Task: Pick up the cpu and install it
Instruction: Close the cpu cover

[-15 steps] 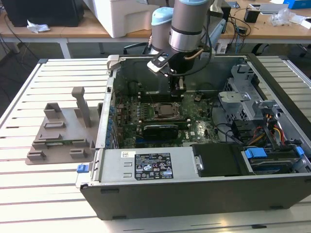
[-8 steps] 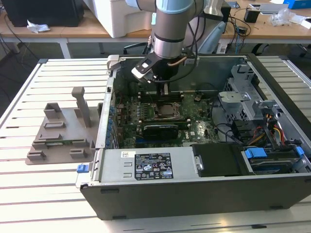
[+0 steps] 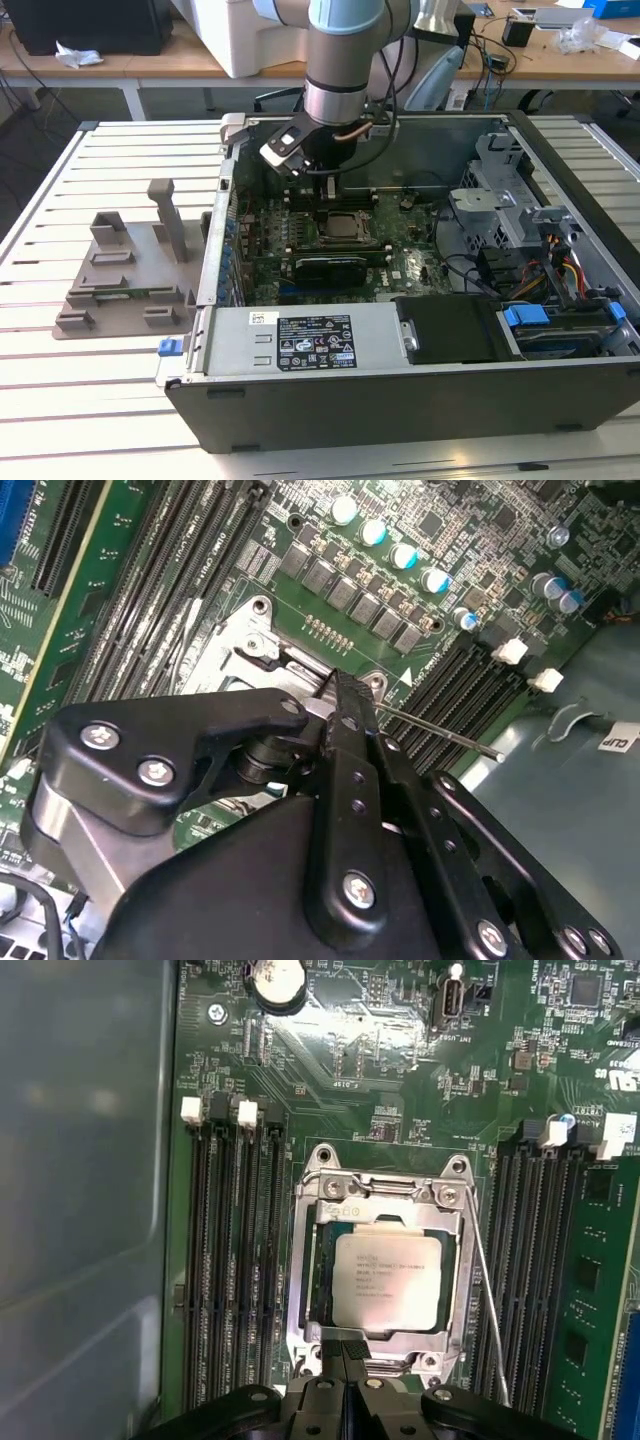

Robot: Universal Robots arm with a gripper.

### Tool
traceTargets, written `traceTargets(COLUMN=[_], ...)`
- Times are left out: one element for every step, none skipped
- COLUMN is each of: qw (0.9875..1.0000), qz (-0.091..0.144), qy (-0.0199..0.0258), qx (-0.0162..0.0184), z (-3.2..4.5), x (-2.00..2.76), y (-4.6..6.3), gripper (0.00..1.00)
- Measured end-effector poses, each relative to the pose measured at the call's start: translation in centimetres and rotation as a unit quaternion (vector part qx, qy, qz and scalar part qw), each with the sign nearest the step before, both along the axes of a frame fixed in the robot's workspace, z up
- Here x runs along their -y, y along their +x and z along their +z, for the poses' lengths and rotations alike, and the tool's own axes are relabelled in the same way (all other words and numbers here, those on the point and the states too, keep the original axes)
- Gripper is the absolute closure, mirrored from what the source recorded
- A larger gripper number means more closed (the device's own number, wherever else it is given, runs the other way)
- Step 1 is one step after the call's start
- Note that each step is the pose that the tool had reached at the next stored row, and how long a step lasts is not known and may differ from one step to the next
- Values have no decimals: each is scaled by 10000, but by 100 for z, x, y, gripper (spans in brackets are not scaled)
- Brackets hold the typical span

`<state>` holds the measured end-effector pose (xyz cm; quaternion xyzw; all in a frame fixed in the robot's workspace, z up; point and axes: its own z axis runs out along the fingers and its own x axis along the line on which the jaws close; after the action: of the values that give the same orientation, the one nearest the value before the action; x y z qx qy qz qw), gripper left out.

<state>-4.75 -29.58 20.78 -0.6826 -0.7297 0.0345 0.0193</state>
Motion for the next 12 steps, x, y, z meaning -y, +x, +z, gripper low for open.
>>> traceTargets(qw=[10000, 10000, 10000, 10000, 10000, 10000, 10000, 10000, 10000, 10000, 10000, 10000], qz=[0, 0, -1, 0, 0, 0, -1, 0, 0, 0, 0, 0], qy=[0, 0, 0, 0, 0, 0, 2, 3, 7, 11, 12, 14], qx=[0, 0, 0, 0, 0, 0, 0, 0, -1, 0, 1, 1], z=[-6, -10, -14, -17, -19, -19, -20, -20, -20, -20, -19, -18], x=[0, 0, 0, 0, 0, 0, 0, 1, 1, 1, 1, 1], y=[0, 0, 1, 3, 12, 21, 40, 56, 79, 93, 104, 111], gripper=[89, 89, 89, 89, 89, 89, 89, 89, 89, 89, 89, 89])
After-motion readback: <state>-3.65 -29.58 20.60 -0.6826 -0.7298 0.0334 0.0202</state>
